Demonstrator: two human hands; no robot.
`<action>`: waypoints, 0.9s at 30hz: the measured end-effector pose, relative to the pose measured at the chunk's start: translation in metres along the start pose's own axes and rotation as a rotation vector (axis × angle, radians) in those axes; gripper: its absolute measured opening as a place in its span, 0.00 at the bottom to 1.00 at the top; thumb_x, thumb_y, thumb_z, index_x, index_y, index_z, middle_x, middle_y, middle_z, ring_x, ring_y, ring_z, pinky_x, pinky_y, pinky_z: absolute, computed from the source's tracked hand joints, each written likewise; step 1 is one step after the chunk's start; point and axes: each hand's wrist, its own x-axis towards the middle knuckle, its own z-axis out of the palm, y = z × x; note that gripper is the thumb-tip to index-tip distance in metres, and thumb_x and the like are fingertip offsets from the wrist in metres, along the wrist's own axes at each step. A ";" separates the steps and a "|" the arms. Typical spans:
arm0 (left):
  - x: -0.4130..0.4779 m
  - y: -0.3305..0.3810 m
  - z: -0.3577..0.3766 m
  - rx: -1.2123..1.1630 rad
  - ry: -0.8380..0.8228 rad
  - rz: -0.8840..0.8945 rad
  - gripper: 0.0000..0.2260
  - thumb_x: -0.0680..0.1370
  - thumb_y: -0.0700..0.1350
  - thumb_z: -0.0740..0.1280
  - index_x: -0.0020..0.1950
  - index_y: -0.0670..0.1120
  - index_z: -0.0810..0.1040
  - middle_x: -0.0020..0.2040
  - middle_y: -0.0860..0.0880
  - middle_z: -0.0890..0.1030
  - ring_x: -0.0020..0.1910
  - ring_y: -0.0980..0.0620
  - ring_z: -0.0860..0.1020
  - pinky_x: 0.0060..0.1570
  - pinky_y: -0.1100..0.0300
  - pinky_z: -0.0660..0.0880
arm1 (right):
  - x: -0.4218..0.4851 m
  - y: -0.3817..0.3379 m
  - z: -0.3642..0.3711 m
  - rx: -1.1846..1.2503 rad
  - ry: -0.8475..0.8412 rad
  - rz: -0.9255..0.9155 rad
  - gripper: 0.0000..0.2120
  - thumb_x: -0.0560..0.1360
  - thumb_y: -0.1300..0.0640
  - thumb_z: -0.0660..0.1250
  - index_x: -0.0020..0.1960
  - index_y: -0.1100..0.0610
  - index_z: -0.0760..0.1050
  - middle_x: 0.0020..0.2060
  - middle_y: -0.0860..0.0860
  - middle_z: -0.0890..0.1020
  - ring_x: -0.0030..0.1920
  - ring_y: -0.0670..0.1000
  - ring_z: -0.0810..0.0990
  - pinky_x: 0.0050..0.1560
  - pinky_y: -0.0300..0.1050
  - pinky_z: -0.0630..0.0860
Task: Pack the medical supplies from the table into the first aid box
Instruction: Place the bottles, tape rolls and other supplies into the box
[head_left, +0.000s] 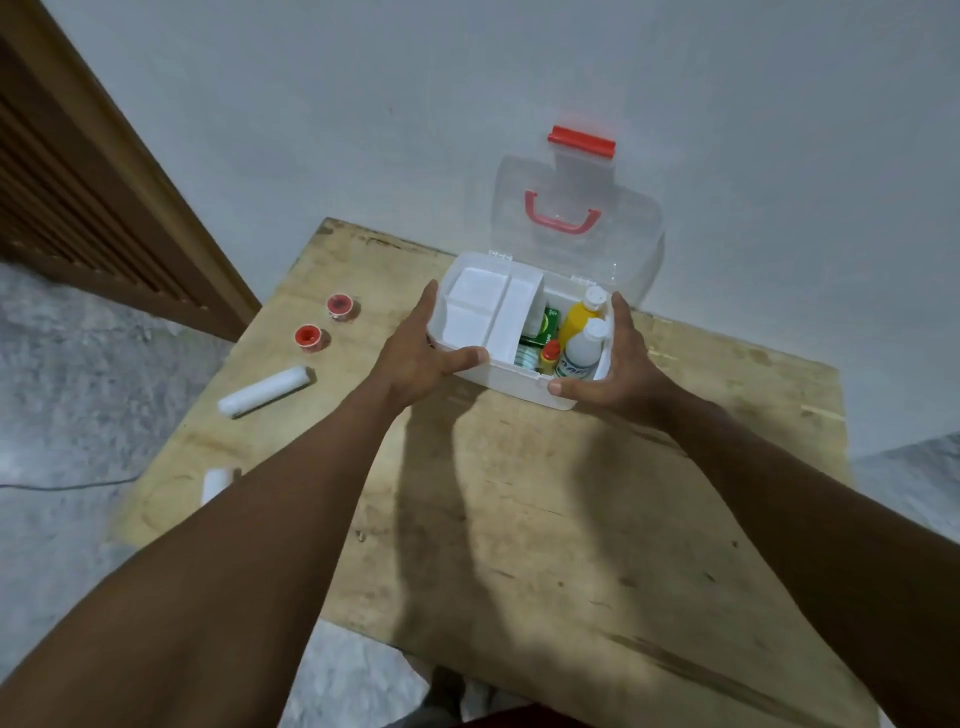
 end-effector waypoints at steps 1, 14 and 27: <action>-0.001 -0.002 0.001 0.007 0.020 -0.020 0.45 0.63 0.64 0.77 0.75 0.56 0.62 0.68 0.54 0.75 0.66 0.48 0.74 0.60 0.44 0.77 | 0.001 0.001 0.000 -0.012 0.002 -0.009 0.69 0.52 0.30 0.81 0.78 0.39 0.40 0.75 0.46 0.62 0.76 0.53 0.64 0.69 0.63 0.70; -0.084 -0.003 0.038 0.163 0.503 -0.185 0.38 0.75 0.58 0.72 0.80 0.47 0.61 0.72 0.43 0.73 0.69 0.43 0.72 0.65 0.50 0.70 | -0.010 -0.014 -0.003 0.015 0.010 -0.116 0.62 0.52 0.29 0.80 0.75 0.41 0.48 0.71 0.47 0.69 0.71 0.56 0.69 0.67 0.64 0.71; -0.156 -0.059 0.009 0.590 0.839 -0.606 0.48 0.69 0.62 0.75 0.78 0.40 0.57 0.75 0.32 0.59 0.75 0.34 0.57 0.73 0.41 0.58 | -0.025 -0.024 -0.010 0.000 -0.032 -0.097 0.65 0.55 0.32 0.77 0.77 0.40 0.38 0.76 0.53 0.58 0.76 0.58 0.57 0.73 0.58 0.59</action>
